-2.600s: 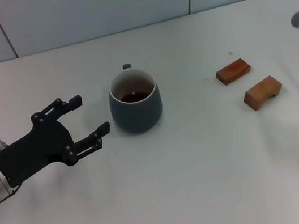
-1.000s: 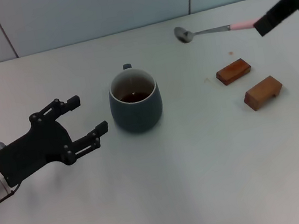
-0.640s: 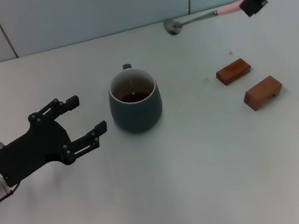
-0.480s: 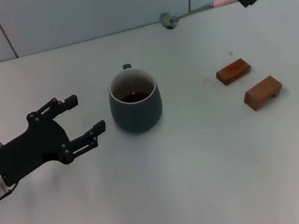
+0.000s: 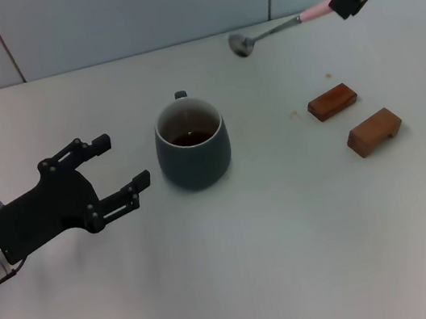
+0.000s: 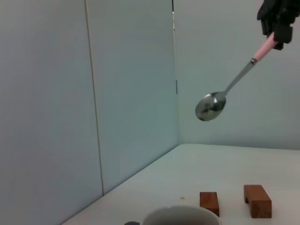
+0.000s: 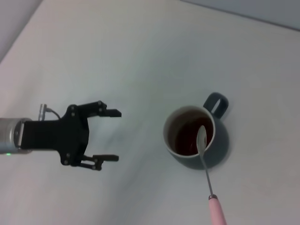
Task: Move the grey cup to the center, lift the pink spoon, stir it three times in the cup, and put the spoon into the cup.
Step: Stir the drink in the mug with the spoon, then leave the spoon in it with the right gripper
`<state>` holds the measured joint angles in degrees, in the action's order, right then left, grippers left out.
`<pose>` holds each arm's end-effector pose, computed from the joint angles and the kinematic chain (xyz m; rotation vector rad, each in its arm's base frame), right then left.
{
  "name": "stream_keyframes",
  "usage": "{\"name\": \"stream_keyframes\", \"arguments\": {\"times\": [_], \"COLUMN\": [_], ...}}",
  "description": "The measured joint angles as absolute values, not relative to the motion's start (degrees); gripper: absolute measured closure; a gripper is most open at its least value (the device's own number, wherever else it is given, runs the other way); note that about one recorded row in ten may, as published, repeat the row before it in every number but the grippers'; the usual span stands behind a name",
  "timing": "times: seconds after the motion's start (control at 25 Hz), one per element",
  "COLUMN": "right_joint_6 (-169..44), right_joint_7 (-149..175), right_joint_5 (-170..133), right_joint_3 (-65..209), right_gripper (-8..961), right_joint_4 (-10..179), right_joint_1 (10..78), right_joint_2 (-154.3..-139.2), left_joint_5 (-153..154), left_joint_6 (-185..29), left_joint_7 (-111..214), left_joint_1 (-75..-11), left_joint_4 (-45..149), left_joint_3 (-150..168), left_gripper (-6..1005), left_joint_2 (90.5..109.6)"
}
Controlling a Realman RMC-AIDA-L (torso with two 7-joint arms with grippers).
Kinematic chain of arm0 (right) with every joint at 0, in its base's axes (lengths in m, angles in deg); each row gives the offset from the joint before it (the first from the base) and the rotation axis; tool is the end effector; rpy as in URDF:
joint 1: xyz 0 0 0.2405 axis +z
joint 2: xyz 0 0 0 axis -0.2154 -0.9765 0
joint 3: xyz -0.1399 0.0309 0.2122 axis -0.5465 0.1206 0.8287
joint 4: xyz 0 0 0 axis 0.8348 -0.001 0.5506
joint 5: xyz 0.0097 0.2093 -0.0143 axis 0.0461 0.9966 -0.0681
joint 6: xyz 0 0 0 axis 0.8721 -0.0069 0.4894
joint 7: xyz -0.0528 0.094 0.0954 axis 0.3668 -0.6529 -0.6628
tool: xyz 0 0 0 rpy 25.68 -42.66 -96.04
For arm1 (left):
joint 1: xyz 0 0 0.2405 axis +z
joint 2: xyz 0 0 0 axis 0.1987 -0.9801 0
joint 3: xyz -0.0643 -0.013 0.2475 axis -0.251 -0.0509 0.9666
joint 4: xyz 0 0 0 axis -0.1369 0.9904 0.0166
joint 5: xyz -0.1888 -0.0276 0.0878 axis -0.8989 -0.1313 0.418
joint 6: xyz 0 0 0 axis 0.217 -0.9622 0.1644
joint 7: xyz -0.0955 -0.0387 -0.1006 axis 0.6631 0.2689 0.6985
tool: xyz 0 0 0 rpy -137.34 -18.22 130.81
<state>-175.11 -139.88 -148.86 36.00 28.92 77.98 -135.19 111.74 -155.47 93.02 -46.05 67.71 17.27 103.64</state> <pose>0.0801 0.4072 0.1579 -2.6326 1.3754 -0.2867 -0.2758 0.3293 -0.0265 -2.5087 -0.2250 -0.7808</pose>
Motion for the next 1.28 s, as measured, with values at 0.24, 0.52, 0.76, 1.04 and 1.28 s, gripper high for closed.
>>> {"name": "stream_keyframes", "arguments": {"times": [0.24, 0.52, 0.76, 1.04, 1.28], "right_joint_6": [-174.8, -172.4, -170.4, -166.8, -162.9], "right_joint_7": [-140.6, -141.3, -141.1, -140.1, -138.7], "right_joint_5": [-149.3, -150.8, -150.9, -150.9, -150.9], "right_joint_3": [33.4, 31.3, 31.2, 28.6, 26.8], "right_gripper": [829, 829, 829, 829, 829], "right_joint_4": [27.2, 31.0, 33.2, 38.6, 41.8], "right_joint_1": [77.3, 80.0, 81.3, 82.2, 83.0], "right_joint_2": [-137.23, -137.28, -137.31, -138.01, -138.71], "left_joint_5": [112.0, 112.0, 112.0, 112.0, 112.0], "left_joint_6": [-155.5, -155.5, -155.5, -155.5, -155.5], "left_joint_7": [93.0, 93.0, 93.0, 93.0, 93.0], "left_joint_1": [-46.0, -46.3, -46.5, -46.6, -46.6], "left_joint_4": [67.7, 67.7, 67.7, 67.7, 67.7], "left_joint_3": [17.3, 17.3, 17.4, 17.4, 17.4], "left_gripper": [180, 180, 180, 180, 180], "left_joint_2": [103.64, 103.64, 103.70, 103.73, 103.73]}}
